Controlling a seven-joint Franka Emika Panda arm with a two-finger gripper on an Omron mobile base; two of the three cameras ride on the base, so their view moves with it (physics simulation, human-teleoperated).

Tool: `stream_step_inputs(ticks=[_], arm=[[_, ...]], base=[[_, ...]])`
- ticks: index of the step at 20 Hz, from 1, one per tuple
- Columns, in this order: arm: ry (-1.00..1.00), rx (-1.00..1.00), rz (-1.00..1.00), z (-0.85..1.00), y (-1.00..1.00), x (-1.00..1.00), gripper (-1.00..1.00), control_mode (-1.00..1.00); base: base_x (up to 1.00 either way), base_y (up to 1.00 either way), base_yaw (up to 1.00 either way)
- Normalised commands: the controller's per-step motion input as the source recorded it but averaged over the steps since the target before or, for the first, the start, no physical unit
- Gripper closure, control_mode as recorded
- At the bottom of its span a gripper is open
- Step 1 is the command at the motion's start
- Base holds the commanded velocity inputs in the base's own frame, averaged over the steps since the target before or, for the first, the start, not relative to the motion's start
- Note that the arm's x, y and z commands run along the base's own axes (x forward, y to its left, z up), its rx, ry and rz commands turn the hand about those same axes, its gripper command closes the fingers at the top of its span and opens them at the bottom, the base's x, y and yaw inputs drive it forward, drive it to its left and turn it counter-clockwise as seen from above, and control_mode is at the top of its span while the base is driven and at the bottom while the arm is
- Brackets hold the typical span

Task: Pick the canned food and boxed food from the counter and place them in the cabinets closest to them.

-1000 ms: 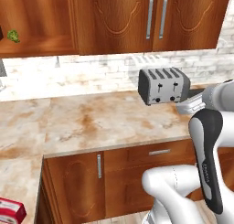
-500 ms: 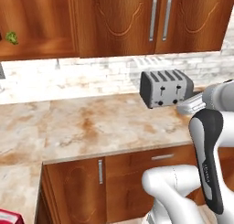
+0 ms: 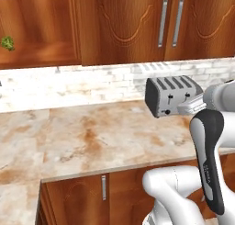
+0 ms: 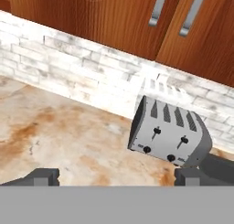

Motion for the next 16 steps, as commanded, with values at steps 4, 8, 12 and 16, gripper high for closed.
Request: stream_step_inputs(ticks=[4, 8, 12, 16], arm=[[0.00, 0.00, 0.00, 0.00, 0.00, 0.00, -1.00, 1.00], [0.00, 0.00, 0.00, 0.00, 0.00, 0.00, -1.00, 1.00], [0.00, 0.00, 0.00, 0.00, 0.00, 0.00, -1.00, 1.00], [0.00, 0.00, 0.00, 0.00, 0.00, 0.00, -1.00, 1.00]], base=[[0.29, 0.11, 0.00], [0.00, 0.00, 0.00], [0.00, 0.00, 0.00], [0.14, 0.09, 0.00]])
